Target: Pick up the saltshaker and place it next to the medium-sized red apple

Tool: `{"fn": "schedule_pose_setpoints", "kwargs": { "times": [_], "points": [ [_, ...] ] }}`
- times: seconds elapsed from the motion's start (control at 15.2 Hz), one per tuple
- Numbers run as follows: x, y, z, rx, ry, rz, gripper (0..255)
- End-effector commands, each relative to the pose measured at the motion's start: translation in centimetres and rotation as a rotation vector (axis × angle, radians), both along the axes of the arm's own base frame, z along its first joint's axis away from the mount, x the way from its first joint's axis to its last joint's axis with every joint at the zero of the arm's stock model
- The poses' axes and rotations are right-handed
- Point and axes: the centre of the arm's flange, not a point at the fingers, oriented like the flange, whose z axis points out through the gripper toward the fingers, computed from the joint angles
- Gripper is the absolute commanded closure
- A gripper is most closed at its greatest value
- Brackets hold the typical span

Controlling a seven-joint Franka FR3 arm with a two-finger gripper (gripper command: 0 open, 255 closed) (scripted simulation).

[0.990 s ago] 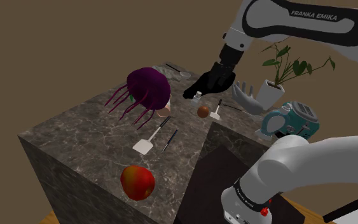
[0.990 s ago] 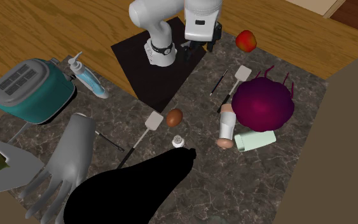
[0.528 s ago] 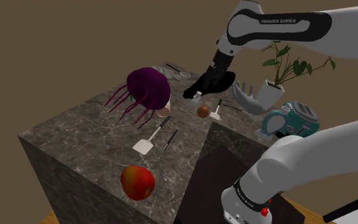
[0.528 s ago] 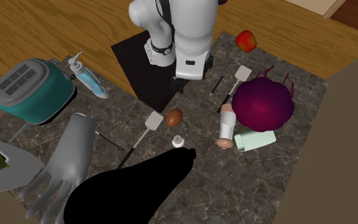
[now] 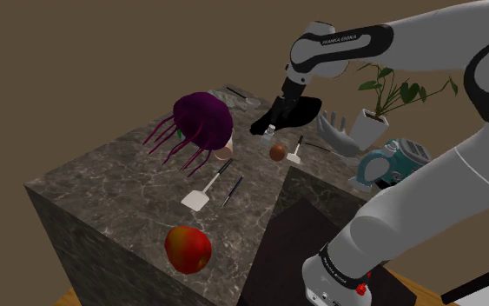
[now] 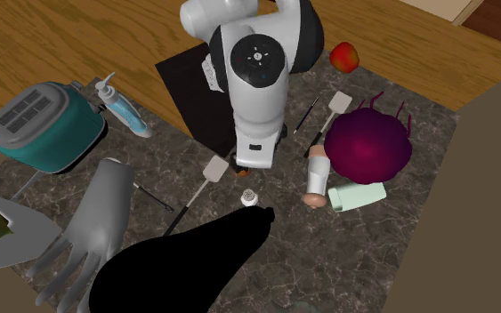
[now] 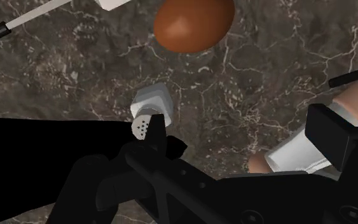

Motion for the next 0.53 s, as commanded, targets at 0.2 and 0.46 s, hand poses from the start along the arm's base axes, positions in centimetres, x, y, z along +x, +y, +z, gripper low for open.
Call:
{"fn": "schedule_pose_setpoints", "kwargs": {
  "times": [0.2,0.46],
  "points": [
    [4.0,-4.2,-3.2,-0.011,-0.006,0.015,0],
    [6.0,-6.1,-5.2,-0.016,-0.009,0.022,0]
  ]
}}
